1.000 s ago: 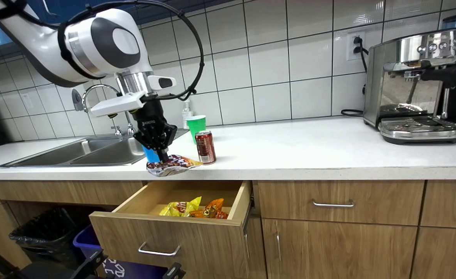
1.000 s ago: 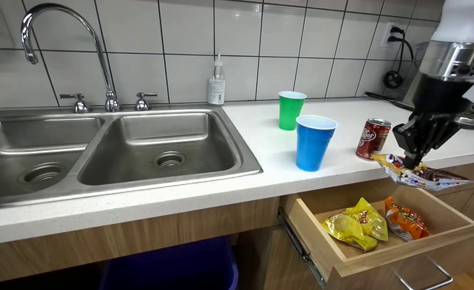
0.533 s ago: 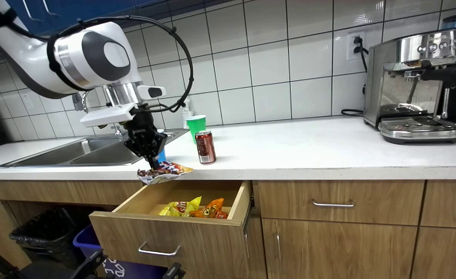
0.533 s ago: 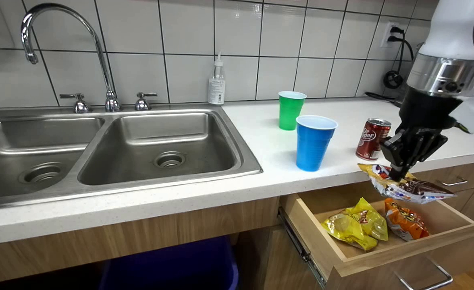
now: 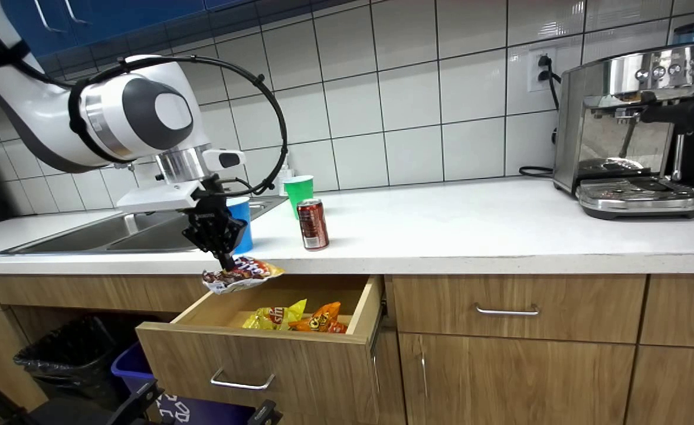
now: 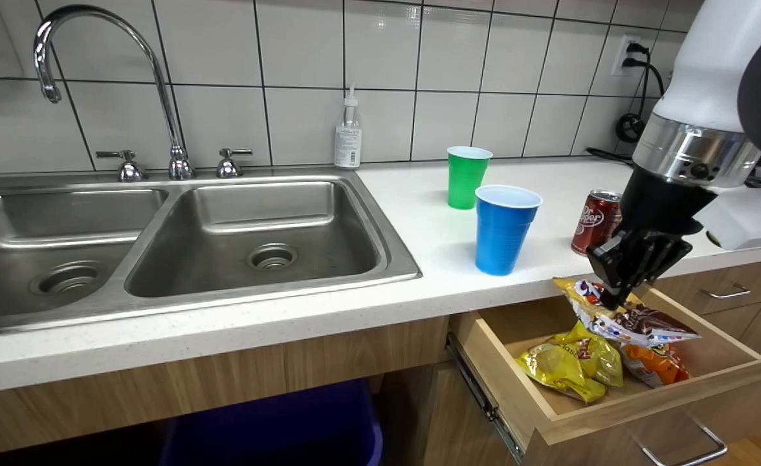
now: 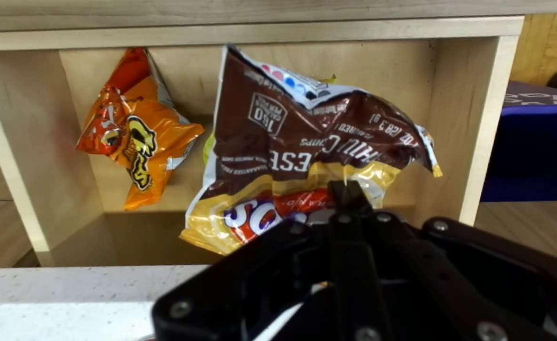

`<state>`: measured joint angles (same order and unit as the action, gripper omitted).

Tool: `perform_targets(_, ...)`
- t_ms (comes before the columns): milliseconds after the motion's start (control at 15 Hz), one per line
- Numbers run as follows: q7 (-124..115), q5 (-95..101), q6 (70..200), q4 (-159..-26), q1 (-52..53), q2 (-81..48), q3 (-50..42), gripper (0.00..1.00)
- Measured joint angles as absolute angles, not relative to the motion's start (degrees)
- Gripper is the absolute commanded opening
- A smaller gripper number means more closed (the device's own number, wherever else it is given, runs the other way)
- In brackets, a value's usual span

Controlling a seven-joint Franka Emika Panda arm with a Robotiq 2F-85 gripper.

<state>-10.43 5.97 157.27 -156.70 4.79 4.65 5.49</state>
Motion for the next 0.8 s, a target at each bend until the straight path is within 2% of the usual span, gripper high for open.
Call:
perform_targets(600,-13.6,6.1,160.8,-156.6,4.8,2.2,5.5,0.93)
perform_targets(667,-13.6,6.1,160.9,-156.5,4.8,2.2,5.4,0.99)
perform_targets(800,-13.6,6.0,160.9,-156.1,4.5,2.2,5.1,1.00)
